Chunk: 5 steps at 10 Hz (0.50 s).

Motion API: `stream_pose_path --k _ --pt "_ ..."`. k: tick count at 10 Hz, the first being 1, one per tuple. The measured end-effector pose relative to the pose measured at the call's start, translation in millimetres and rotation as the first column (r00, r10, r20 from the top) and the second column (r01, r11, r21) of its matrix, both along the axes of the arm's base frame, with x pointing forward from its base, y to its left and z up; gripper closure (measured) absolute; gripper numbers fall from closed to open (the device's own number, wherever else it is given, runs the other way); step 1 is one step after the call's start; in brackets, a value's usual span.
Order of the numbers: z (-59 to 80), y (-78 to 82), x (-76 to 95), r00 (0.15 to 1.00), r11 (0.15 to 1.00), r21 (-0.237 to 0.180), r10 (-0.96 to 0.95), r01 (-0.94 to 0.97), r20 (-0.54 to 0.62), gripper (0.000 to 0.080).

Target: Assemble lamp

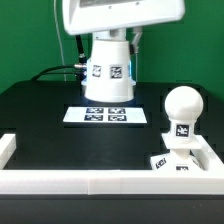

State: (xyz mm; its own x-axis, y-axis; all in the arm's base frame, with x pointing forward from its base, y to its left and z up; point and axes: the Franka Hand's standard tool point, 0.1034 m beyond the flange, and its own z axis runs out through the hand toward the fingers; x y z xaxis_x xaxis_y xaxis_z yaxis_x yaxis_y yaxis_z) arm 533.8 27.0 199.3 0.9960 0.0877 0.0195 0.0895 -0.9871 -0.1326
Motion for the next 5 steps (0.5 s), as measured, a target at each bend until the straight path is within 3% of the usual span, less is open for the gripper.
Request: stream_pose_path --k 2,5 --pt "14.3 16.6 14.8 1.0 1.0 0.006 -0.009 0.008 0.015 0.0755" --pt "11.1 14.8 13.1 1.0 1.0 0.005 -0.011 0.011 0.012 0.0755"
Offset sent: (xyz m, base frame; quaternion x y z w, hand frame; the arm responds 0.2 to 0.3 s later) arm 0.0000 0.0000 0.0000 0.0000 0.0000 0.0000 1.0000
